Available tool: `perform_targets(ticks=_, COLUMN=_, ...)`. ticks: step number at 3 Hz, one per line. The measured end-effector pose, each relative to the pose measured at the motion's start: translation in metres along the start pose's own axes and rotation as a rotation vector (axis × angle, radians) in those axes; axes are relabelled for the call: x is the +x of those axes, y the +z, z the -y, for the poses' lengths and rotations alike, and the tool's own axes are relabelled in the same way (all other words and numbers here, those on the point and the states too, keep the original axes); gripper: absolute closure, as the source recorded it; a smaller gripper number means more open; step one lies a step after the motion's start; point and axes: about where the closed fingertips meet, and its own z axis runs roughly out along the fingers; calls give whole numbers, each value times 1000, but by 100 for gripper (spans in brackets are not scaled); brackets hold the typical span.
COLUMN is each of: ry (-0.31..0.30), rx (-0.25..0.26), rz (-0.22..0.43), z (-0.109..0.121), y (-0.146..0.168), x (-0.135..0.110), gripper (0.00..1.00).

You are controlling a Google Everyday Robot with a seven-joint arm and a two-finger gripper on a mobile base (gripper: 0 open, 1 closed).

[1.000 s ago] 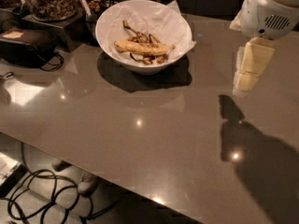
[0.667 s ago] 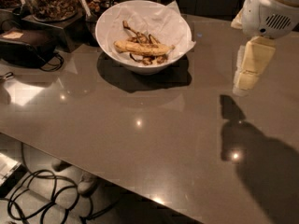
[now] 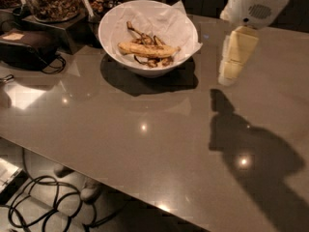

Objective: Pick banana from white bowl

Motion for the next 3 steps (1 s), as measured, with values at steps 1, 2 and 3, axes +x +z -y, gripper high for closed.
perform_targets(ticks=1, ry=-56, rx=-11, rz=2, z=33, y=12, x=-45, gripper=0)
perform_targets(ticks=2, ry=-120, rx=-32, rz=30, z=55, y=27, x=-90, gripper=0)
perform_targets(ticks=3, ry=-120, rx=2, rz=56, z=63, y=26, x=-98, gripper=0)
